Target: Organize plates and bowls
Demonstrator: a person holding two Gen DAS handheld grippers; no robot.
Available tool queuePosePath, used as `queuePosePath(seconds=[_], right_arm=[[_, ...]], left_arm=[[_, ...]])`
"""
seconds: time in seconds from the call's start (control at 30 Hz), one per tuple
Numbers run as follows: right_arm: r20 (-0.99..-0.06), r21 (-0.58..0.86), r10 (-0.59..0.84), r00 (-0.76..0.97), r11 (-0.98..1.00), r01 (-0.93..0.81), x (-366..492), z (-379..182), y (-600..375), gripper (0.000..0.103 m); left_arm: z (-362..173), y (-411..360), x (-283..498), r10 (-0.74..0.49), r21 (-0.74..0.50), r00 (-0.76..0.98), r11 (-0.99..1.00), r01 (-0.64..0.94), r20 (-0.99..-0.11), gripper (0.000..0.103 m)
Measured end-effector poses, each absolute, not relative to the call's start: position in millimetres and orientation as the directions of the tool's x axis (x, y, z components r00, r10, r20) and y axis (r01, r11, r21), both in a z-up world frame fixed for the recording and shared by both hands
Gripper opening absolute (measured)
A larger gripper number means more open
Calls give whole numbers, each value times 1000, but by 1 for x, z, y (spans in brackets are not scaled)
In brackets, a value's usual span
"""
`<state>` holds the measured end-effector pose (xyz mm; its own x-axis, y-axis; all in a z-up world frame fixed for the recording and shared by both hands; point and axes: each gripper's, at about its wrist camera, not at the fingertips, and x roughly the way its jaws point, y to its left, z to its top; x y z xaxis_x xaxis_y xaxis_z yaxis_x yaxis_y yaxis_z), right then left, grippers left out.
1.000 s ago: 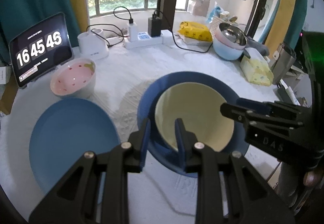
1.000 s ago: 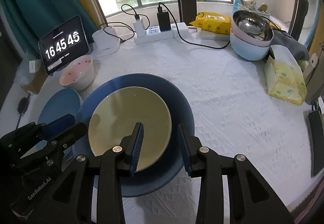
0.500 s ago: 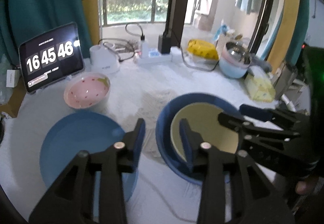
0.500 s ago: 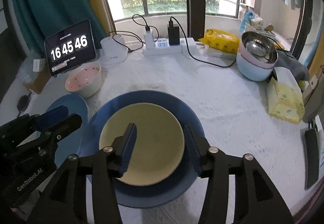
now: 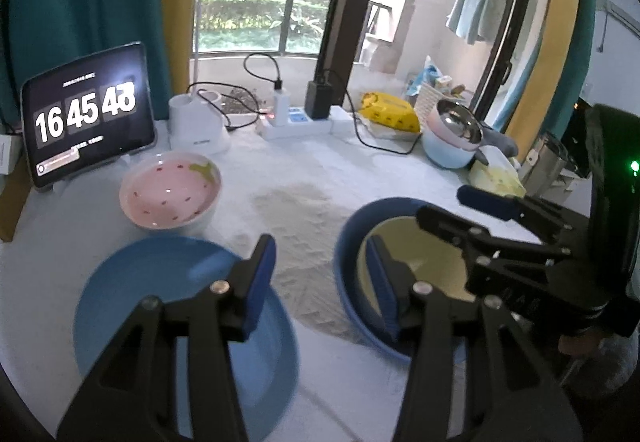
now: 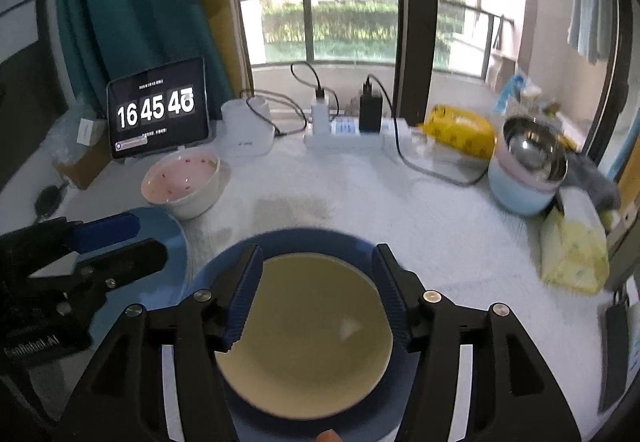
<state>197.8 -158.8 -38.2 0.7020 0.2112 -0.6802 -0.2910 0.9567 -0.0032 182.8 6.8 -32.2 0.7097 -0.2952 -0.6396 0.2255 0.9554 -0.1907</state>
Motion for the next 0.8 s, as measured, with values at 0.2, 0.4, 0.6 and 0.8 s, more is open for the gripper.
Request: queuePosePath(seconds=[0.2, 0.4, 0.6, 0.8], right_arm=[[-666, -45, 207, 717, 948, -315, 201, -37, -152, 60], [-703, -66, 162, 693, 955, -290, 212, -44, -142, 60], [-718, -60, 168, 675, 952, -301, 218, -47, -132, 60], [-720, -59, 180, 671, 946, -318, 226, -44, -118, 60]], left_arm=[[-31, 22, 180, -199, -90, 768, 979, 183, -609, 49], [-30, 37, 181, -162, -35, 792, 984, 176, -588, 49], [-31, 61, 190, -148, -49, 779, 988, 149, -609, 49], [-29, 80, 198, -117, -39, 787, 992, 117, -606, 49]])
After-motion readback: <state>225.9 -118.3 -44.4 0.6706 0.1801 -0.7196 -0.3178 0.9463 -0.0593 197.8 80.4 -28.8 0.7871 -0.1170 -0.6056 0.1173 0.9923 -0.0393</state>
